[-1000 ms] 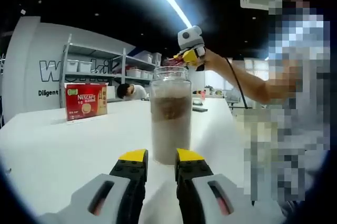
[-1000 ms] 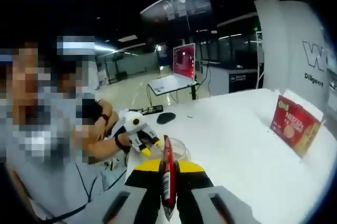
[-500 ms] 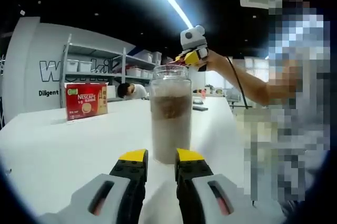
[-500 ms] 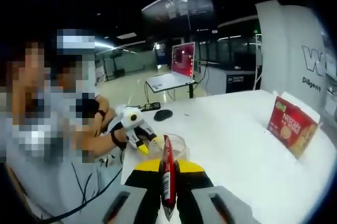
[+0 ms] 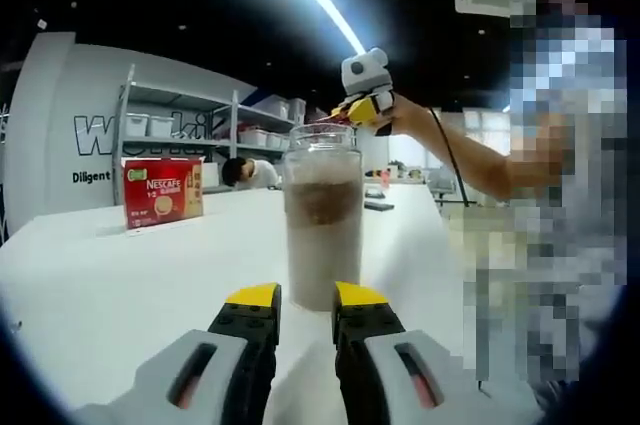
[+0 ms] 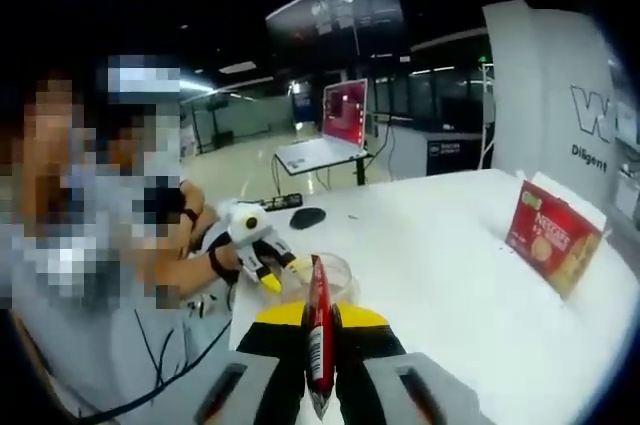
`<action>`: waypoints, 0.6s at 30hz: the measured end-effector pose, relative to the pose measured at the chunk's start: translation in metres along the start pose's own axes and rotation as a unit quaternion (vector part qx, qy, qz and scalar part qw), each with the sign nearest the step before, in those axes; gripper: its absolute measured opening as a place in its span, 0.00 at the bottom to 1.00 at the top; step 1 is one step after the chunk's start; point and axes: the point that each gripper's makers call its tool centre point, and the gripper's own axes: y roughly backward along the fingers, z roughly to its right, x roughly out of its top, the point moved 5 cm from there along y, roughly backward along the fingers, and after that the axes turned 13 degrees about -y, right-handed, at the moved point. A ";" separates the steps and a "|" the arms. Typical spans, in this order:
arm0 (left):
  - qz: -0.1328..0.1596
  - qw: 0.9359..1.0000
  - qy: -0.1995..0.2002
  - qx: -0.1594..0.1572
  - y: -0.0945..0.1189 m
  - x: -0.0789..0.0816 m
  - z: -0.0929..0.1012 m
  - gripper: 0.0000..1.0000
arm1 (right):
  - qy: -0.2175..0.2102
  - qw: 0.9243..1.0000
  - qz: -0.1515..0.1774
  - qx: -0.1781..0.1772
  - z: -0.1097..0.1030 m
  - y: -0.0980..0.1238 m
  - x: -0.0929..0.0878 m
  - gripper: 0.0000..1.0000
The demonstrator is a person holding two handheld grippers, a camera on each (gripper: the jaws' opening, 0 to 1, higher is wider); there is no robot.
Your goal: Tear open the coffee pouch, take out the coffee, and pour the coffee from the pouch into the cup
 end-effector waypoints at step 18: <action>0.001 1.000 0.002 0.001 0.001 0.000 -0.001 0.23 | -0.004 1.000 0.007 0.003 -0.003 -0.001 0.000 0.10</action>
